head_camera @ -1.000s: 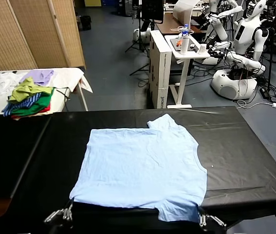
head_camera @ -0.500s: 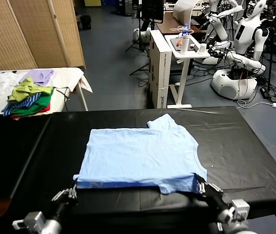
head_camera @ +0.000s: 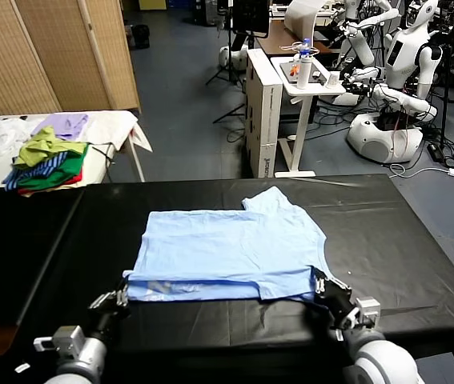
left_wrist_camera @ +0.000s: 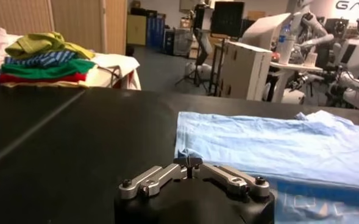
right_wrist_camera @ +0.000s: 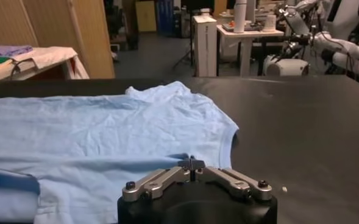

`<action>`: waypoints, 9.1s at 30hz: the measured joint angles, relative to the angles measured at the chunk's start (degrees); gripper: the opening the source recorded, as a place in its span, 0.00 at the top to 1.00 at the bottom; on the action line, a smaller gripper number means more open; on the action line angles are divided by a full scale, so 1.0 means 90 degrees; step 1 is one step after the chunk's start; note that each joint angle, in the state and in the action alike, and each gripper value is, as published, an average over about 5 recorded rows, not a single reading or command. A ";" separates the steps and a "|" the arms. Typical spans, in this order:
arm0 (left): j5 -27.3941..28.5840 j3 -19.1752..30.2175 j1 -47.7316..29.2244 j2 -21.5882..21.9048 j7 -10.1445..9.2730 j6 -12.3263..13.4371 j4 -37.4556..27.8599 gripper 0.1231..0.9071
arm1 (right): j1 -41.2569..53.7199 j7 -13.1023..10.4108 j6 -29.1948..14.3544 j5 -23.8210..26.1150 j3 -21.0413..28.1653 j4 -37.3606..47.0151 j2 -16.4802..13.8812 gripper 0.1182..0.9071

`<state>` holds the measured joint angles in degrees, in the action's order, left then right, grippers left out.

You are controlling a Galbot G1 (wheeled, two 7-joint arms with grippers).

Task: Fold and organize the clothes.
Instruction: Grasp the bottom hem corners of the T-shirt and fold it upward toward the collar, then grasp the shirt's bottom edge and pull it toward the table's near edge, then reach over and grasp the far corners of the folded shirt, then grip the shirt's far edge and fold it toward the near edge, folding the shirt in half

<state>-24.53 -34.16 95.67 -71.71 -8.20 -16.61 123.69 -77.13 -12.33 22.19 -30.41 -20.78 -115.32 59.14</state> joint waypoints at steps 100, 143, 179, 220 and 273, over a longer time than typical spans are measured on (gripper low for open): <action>0.0068 0.0222 0.0039 0.0409 0.0171 -0.0401 -0.0378 0.95 | -0.1975 0.0636 0.0201 0.0070 -0.1050 -0.0828 -0.0137 0.96; 0.0633 -0.0390 0.1992 0.0949 -0.0083 -0.0632 0.0890 0.77 | -0.2983 0.0401 0.2223 -0.0958 -0.1919 -0.2274 -0.1085 0.21; -0.4273 0.0488 -0.3025 0.2829 -0.1041 -0.2206 -0.1224 0.00 | 0.3749 -0.0559 0.2057 -0.2224 0.1694 0.1540 -0.0877 0.00; -0.3855 0.2228 -0.5086 0.2598 -0.0490 -0.2655 -0.3454 0.25 | 0.5211 -0.0073 0.2095 -0.1704 0.2695 0.3937 0.0362 0.57; -0.3269 0.0132 -0.1996 0.2576 -0.0471 -0.2538 -0.0154 0.97 | 0.1536 0.0163 0.2014 -0.1812 0.0433 -0.0100 -0.1491 0.97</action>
<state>-53.96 -32.97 77.70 -48.52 -12.44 -39.45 122.31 -63.31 -10.85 40.32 -46.72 -16.88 -116.23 45.72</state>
